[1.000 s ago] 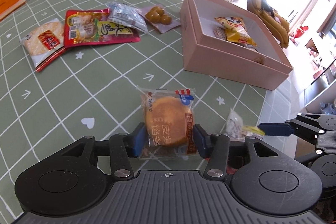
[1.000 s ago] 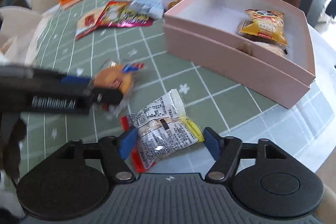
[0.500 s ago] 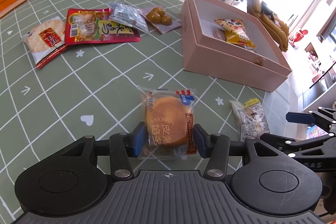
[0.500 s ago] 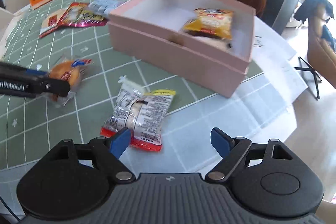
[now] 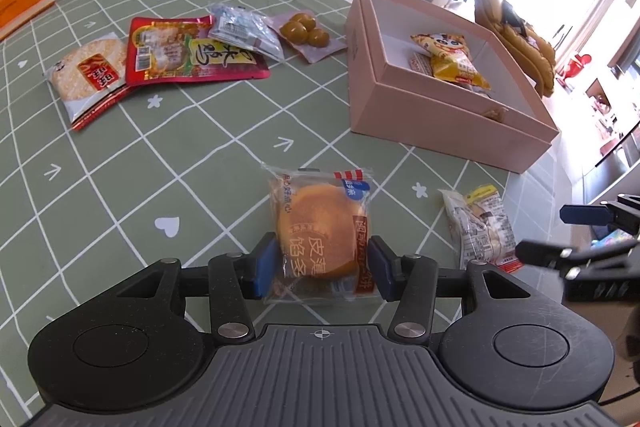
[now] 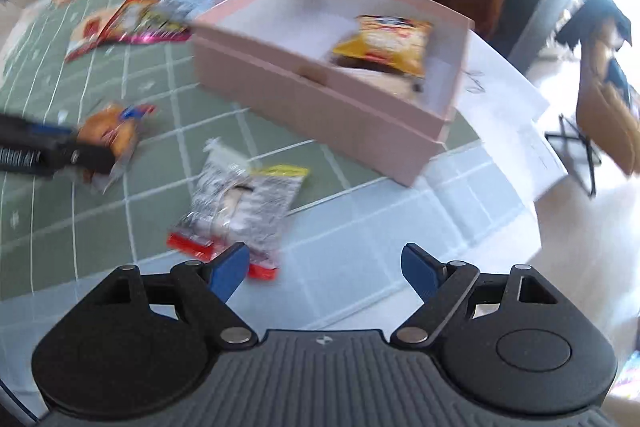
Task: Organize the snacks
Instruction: 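Drop the white packet into the pink box with the right gripper while the left drops the bun packet in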
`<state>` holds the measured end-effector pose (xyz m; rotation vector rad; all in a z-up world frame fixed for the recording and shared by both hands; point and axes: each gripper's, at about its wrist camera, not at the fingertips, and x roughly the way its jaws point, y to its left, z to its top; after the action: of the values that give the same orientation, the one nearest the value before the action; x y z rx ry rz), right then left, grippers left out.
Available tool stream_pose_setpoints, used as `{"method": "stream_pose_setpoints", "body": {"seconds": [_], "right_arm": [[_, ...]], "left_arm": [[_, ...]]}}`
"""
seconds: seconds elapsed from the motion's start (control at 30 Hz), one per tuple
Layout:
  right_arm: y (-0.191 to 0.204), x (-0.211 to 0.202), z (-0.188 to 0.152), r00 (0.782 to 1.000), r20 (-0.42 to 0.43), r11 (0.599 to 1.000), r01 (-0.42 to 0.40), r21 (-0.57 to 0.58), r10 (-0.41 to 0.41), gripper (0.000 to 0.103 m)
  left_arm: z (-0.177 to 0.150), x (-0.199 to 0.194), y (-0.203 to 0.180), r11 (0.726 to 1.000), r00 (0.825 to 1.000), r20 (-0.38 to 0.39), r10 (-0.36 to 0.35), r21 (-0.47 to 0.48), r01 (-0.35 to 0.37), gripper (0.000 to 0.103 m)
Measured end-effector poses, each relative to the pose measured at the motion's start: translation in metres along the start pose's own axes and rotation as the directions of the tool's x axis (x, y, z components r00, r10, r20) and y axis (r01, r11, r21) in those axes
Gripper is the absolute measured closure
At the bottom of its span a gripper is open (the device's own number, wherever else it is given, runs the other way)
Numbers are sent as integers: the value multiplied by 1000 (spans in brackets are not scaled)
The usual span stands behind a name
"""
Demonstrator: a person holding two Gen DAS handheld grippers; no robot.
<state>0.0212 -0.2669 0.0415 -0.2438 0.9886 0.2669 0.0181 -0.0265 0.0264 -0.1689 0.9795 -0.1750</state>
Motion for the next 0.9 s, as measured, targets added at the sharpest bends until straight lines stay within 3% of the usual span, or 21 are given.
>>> {"method": "stream_pose_setpoints", "body": {"seconds": [0.13, 0.23, 0.37, 0.47, 0.53, 0.77, 0.9], "right_arm": [[-17, 1, 9, 992, -10, 981, -120, 152, 123, 19], [-9, 10, 14, 985, -16, 962, -166, 215, 174, 19], [14, 26, 22, 988, -27, 967, -142, 213, 152, 20], [29, 27, 26, 994, -14, 981, -107, 162, 111, 45], [33, 24, 28, 994, -16, 985, -109, 134, 112, 50], [17, 9, 14, 983, 8, 966, -179, 187, 181, 51], [11, 0, 7, 984, 36, 967, -177, 183, 173, 51]], "left_arm": [[-2, 0, 0, 1000, 1000, 9, 1, 3, -1, 48], [-4, -1, 0, 1000, 1000, 17, 0, 10, 0, 48], [-8, -3, -1, 1000, 1000, 23, -1, 21, 1, 48], [-10, -5, -1, 1000, 1000, 22, -4, 29, 4, 48], [-10, -5, -1, 1000, 1000, 19, -6, 24, 6, 48], [-16, -8, -9, 1000, 999, 31, 20, 17, -21, 49], [-20, -10, -21, 998, 999, 25, 24, 50, -25, 50]]}}
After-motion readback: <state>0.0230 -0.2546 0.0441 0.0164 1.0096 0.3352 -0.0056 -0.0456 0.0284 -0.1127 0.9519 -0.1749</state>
